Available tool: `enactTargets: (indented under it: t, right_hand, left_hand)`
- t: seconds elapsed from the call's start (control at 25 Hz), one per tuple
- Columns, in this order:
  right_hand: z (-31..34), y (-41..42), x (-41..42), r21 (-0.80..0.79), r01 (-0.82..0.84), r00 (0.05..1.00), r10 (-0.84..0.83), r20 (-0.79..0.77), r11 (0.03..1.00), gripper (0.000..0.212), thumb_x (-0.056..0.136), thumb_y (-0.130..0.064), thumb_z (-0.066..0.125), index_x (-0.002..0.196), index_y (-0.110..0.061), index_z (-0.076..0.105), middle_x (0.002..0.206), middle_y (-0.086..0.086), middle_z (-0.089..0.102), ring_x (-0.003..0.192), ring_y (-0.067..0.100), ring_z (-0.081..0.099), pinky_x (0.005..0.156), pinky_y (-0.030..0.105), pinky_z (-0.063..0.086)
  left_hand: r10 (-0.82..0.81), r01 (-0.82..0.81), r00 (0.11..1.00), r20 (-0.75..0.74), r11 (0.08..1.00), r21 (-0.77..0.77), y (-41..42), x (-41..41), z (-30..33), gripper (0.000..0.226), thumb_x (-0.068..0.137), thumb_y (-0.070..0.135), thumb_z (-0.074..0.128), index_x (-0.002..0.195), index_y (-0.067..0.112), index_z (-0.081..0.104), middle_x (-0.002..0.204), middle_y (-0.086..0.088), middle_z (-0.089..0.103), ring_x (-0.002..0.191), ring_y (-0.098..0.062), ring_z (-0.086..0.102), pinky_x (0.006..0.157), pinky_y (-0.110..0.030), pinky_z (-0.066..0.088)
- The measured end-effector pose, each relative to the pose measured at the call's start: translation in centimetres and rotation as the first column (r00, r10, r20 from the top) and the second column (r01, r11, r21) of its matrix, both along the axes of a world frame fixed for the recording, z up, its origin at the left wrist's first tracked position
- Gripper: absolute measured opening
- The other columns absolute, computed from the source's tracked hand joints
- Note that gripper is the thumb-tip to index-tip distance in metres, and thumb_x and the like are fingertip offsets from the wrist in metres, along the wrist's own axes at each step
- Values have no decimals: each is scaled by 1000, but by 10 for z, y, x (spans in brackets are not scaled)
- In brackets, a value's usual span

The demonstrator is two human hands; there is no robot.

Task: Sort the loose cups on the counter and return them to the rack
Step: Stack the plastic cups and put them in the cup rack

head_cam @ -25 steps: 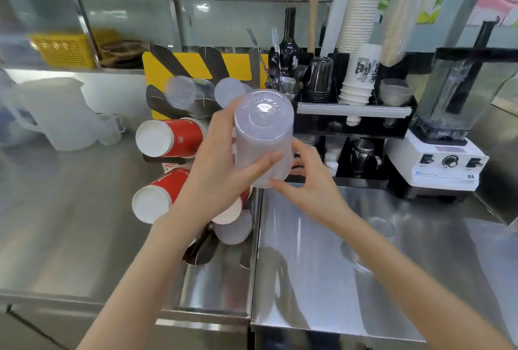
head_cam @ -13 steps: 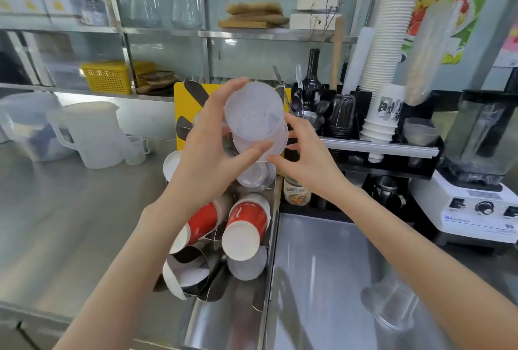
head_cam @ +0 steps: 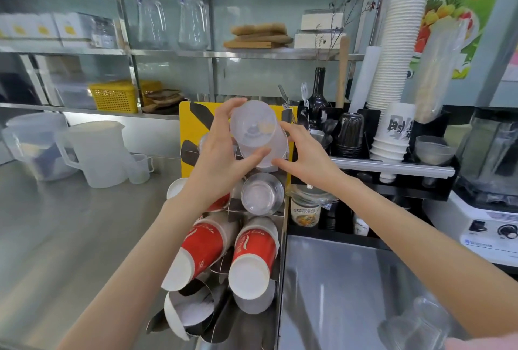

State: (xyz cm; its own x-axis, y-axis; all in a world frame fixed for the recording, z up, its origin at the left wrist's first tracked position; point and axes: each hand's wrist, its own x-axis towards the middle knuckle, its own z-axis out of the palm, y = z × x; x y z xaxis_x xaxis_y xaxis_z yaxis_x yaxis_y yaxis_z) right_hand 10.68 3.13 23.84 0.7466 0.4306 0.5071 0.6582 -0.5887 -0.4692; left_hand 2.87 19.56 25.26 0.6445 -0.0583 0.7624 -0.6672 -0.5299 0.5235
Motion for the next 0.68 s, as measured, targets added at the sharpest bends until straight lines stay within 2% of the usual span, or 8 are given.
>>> enactTargets:
  t: [0.16,0.24,0.32,0.44,0.68]
  right_hand:
    - [3,3,7,8,-8,1000,8,5,1000,74,77,-17,67,139,-16,27,137,10,38,126,21,41,107,31,29]
    - [7,3,10,13,3,1000,-3,8,1000,74,77,-19,67,139,-18,26,137,9,38,125,22,41,110,37,32]
    - [10,3,12,2,3,1000,-3,7,1000,75,77,-20,66,140,-19,25,139,9,37,126,22,40,110,39,33]
    - [12,4,15,-14,4,1000,-4,-2,1000,75,77,-21,66,140,-19,25,138,9,37,125,22,40,106,36,33]
    - [0,4,14,-57,3,1000,-4,-16,998,73,76,-20,66,138,-17,28,133,10,41,121,22,44,96,26,31]
  left_hand:
    - [38,-39,999,26,999,23,2,11,8,69,71,28,66,127,18,26,130,-2,40,121,-16,44,84,-4,43]
    - [27,-28,999,45,999,29,1,13,10,67,72,28,66,125,20,26,128,1,37,121,-16,43,83,-2,43]
    - [31,-32,998,52,999,24,0,15,13,65,72,29,66,122,26,24,128,1,38,120,-16,44,85,-8,45]
    - [44,-44,999,27,999,2,2,19,18,69,72,29,66,128,16,27,131,-5,42,118,-15,46,87,-16,46]
    - [70,-70,997,-6,996,47,3,18,12,73,72,27,72,129,13,27,128,-3,43,110,-12,47,78,-3,44]
